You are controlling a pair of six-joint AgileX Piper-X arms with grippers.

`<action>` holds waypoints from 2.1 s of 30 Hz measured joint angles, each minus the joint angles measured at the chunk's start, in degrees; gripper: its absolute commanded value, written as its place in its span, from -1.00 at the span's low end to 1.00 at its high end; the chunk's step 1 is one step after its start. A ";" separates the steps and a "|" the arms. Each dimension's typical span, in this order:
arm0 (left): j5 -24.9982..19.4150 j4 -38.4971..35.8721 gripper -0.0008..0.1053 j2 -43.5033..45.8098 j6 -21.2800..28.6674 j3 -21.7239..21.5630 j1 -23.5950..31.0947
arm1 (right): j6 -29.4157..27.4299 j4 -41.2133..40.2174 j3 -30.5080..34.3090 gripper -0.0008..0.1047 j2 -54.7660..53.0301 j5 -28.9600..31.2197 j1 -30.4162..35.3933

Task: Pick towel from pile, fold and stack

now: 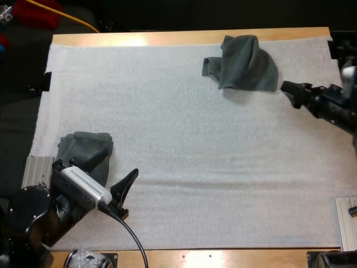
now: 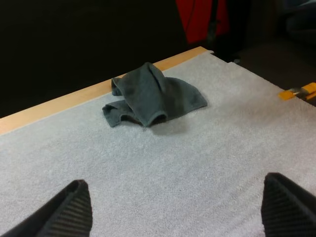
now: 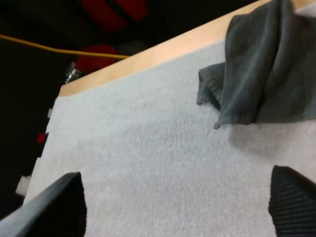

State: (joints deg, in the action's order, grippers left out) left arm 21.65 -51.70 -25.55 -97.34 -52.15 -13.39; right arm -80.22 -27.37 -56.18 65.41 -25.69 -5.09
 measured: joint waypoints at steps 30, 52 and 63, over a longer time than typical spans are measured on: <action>0.00 -0.89 0.31 0.00 -1.22 0.00 0.00 | 15.06 9.25 -17.45 0.42 34.52 7.09 -6.75; 0.00 -0.89 0.31 0.00 -1.22 0.00 0.00 | 21.47 18.94 -23.87 0.41 54.39 9.21 -9.14; 0.00 -0.89 0.31 0.00 -1.22 0.00 0.00 | 23.17 21.33 -24.03 -0.62 56.57 9.36 -10.42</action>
State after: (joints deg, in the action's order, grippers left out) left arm 21.65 -52.59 -25.55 -98.56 -52.15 -13.39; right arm -57.05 -6.04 -80.21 121.97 -16.32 -15.51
